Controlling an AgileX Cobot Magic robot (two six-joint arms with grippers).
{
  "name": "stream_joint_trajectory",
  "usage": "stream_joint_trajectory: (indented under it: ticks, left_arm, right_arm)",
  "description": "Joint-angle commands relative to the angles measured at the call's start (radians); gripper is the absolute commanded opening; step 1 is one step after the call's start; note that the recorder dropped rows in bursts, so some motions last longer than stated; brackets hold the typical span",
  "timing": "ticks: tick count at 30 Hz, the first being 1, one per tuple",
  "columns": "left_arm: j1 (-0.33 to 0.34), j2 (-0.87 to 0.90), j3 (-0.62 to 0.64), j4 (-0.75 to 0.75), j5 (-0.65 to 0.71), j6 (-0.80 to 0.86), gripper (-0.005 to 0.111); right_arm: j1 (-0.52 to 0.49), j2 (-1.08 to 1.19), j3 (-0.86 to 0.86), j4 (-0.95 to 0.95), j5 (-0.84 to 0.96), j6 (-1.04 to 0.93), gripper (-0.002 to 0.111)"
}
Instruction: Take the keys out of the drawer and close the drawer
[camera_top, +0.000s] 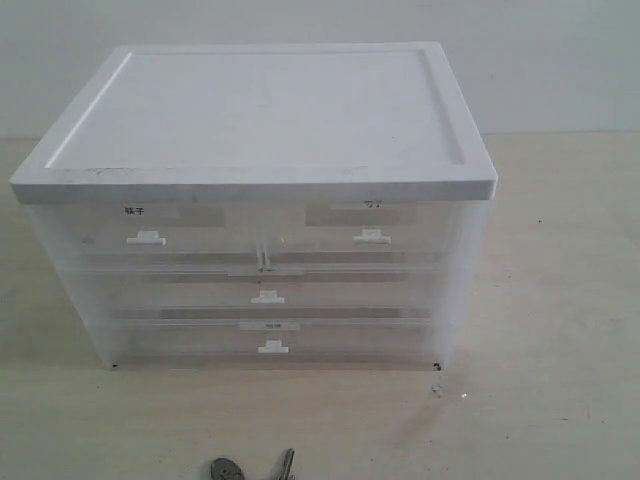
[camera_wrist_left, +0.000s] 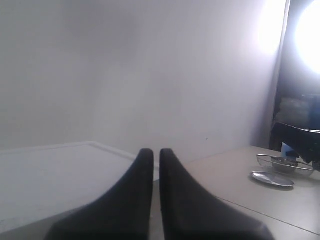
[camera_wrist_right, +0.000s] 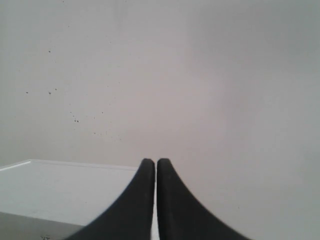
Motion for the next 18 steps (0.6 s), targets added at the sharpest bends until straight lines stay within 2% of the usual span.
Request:
stream_joint_trajectory:
  ticks: [1, 4, 11, 14, 18]
  left_arm:
    - [-0.003, -0.005, 0.006, 0.028, 0.007, 0.003, 0.004]
    - [-0.003, -0.005, 0.028, 0.102, 0.009, -0.006, 0.004]
    - [-0.003, -0.005, 0.081, 0.146, 0.011, -0.051, 0.004]
    - [-0.003, -0.005, 0.116, 0.373, 0.005, -0.103, 0.004]
    - [0.036, -0.003, 0.116, 0.652, 0.121, -0.171, 0.004]
  right_arm:
    - [-0.002, -0.008, 0.005, -0.001, 0.002, -0.001, 0.000]
    - [-0.002, -0.008, 0.005, -0.001, 0.002, -0.001, 0.000]
    - [-0.002, -0.008, 0.005, -0.001, 0.002, -0.001, 0.000]
    - [-0.002, -0.008, 0.005, -0.001, 0.002, -0.001, 0.000]
    - [-0.002, -0.008, 0.005, -0.001, 0.002, -0.001, 0.000]
